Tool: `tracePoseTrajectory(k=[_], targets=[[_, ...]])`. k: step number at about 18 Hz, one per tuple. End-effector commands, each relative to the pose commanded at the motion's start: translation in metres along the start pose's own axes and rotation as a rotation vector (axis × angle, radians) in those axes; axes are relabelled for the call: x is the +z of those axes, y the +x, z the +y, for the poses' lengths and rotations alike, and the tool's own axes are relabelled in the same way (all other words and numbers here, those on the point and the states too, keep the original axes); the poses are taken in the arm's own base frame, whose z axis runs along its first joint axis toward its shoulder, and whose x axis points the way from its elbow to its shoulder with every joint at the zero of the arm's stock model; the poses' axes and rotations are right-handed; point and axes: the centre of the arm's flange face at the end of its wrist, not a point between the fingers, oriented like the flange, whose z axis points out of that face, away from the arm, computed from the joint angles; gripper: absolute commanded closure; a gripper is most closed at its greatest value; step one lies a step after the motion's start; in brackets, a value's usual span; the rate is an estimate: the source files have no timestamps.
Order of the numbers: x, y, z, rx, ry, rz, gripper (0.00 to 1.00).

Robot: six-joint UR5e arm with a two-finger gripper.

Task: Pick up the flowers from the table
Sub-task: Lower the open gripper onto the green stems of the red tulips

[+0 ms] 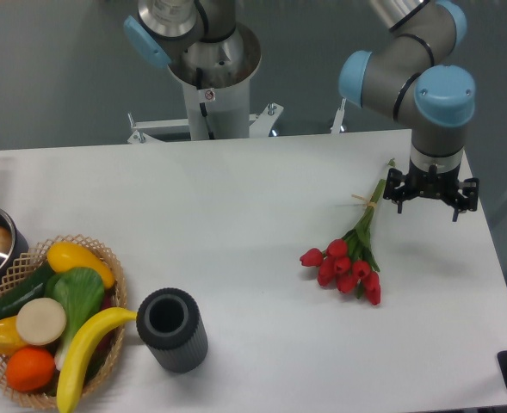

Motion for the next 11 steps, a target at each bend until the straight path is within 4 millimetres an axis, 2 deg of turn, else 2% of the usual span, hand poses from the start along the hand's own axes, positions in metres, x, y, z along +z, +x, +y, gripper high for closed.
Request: tracePoseTrajectory(k=[5,11], targets=[[0.001,0.011,-0.005,0.014,0.007,0.012,0.0],[0.026,0.043,-0.005,0.053,0.024,0.042,0.0]])
